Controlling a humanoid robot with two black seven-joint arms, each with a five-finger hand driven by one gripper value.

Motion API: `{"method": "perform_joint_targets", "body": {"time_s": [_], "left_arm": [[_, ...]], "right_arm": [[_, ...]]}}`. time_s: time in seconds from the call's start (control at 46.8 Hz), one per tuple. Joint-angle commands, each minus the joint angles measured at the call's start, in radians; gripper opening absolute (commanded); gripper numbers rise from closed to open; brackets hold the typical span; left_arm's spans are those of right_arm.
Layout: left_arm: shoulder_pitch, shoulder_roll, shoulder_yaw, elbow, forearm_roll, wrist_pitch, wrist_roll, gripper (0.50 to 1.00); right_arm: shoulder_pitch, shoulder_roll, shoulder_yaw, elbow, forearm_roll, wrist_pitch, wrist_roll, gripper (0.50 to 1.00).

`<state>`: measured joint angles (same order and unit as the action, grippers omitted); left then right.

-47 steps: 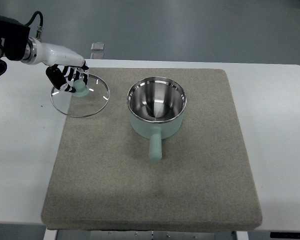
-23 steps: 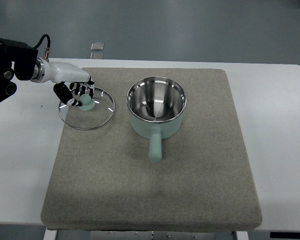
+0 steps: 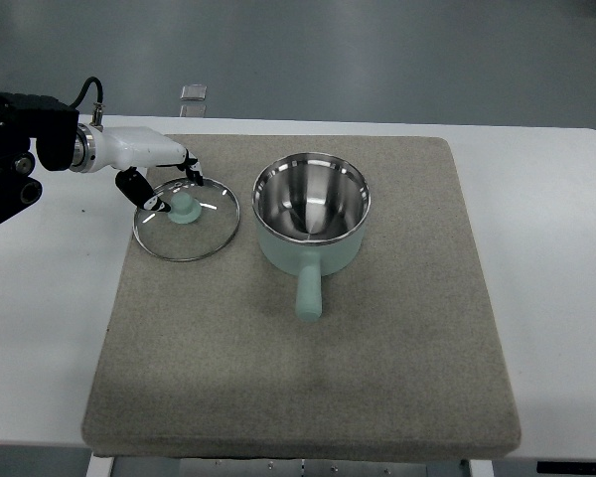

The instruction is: Place lid left of pot with left hand

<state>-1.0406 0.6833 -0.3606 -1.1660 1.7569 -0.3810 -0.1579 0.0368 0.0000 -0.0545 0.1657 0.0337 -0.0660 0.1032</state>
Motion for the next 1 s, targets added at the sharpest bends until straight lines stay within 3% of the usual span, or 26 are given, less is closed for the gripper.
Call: {"method": "perform_joint_targets", "body": {"time_s": [0.0, 0.043, 0.32, 0.726, 0.982], "left_arm": [[0.001, -0.001, -0.001, 0.000, -0.002, 0.002, 0.000, 0.971], [0.001, -0.001, -0.001, 0.000, -0.002, 0.002, 0.000, 0.994], [0.001, 0.007, -0.011, 0.015, -0.181, 0.005, 0.000, 0.996], [0.004, -0.004, -0.011, 0.233, -0.971, 0.016, 0.000, 0.996], [0.013, -0.082, -0.012, 0.365, -1.306, 0.005, 0.000, 0.996]], "right_arm": [[0.000, 0.000, 0.001, 0.000, 0.000, 0.000, 0.000, 0.921], [0.000, 0.000, -0.001, 0.000, 0.000, 0.000, 0.001, 0.921], [0.000, 0.000, 0.001, 0.000, 0.000, 0.000, 0.001, 0.921], [0.000, 0.000, -0.001, 0.000, 0.000, 0.000, 0.001, 0.921], [0.000, 0.000, 0.001, 0.000, 0.000, 0.000, 0.000, 0.921]]}}
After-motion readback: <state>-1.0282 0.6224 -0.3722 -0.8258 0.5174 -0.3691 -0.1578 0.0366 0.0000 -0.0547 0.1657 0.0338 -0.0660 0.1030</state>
